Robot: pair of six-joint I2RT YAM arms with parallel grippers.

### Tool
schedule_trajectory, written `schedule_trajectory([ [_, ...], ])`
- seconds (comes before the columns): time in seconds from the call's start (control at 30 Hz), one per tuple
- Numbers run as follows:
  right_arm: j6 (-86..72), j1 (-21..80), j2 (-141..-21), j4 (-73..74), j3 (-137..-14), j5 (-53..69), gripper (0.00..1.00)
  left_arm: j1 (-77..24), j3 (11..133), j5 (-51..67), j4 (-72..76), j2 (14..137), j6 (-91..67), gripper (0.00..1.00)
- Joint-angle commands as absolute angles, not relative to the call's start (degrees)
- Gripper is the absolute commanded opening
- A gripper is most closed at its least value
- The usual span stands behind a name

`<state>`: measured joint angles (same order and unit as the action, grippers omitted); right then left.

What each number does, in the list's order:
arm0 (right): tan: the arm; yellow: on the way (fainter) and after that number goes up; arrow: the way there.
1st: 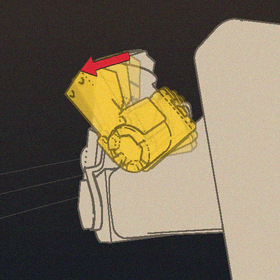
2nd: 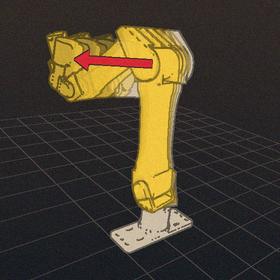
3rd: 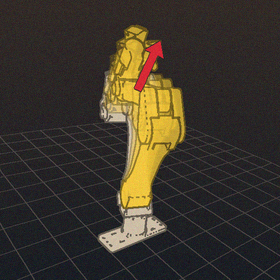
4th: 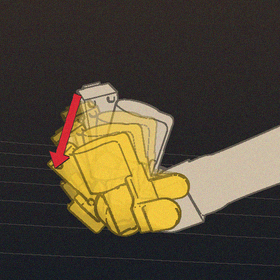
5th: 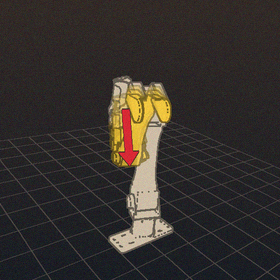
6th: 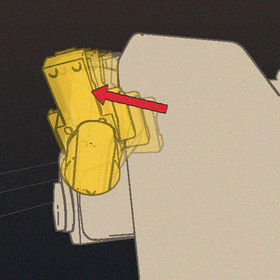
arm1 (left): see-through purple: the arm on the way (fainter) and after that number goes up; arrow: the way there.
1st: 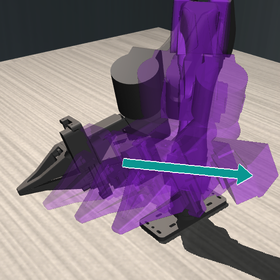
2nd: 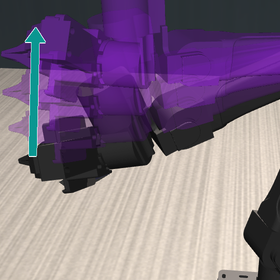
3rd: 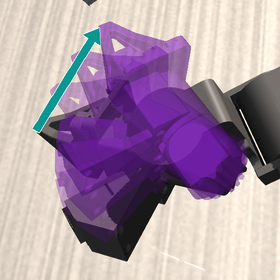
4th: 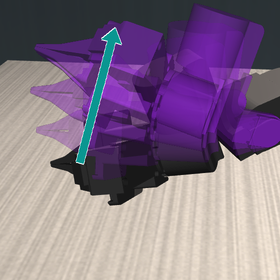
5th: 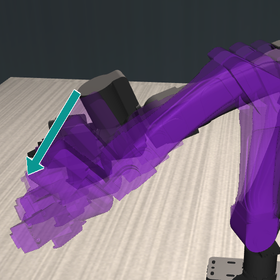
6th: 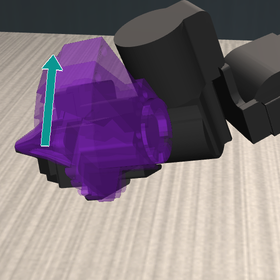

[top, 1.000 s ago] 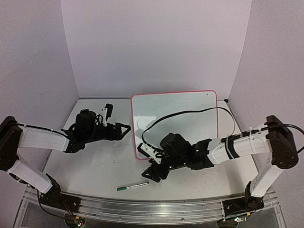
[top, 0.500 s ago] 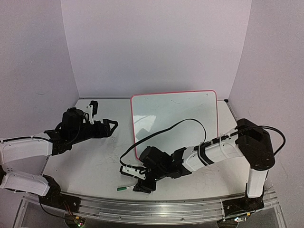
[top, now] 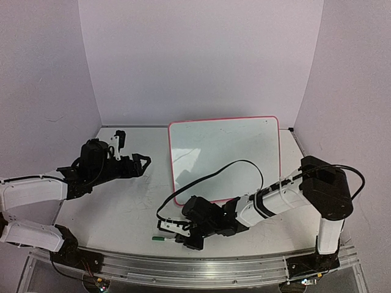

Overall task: Write a sentence on the whiteboard
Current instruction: Pick up the whiteboard marker from the center of the board, then adjust the whiteboard at the center of the board.

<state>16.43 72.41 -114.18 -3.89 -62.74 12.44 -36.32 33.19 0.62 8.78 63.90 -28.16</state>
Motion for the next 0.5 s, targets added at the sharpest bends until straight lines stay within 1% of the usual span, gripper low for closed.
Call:
schedule_trajectory([
  [0.0, 10.5, 71.3, -107.6, -10.1, -54.9, 6.9, 0.00, -36.0, 34.0, -1.6, 8.1, 63.0, -28.8, 0.94],
  [0.1, 6.0, 69.0, -100.8, -15.1, -48.9, 6.7, 0.00, -35.9, 35.3, -0.8, 8.4, 64.2, -29.1, 0.93],
  [0.17, 3.6, 67.1, -95.8, -17.2, -45.2, 7.5, 0.00, -35.9, 36.8, 3.2, 8.9, 65.7, -28.9, 0.91],
  [0.27, 1.7, 63.8, -89.5, -17.4, -41.7, 9.6, 0.00, -36.0, 40.9, 15.4, 10.6, 71.0, -27.3, 0.83],
  [0.33, 1.5, 62.4, -85.7, -16.9, -39.9, 10.4, 0.00, -36.3, 44.2, 25.1, 12.1, 76.4, -27.3, 0.79],
  [0.4, 2.0, 61.5, -82.8, -15.6, -39.4, 9.9, 0.00, -38.1, 48.2, 35.2, 13.5, 82.4, -28.6, 0.79],
  [0.47, 2.8, 61.2, -81.0, -13.7, -39.7, 8.4, 0.00, -41.2, 51.8, 40.6, 13.9, 87.2, -29.3, 0.79],
])
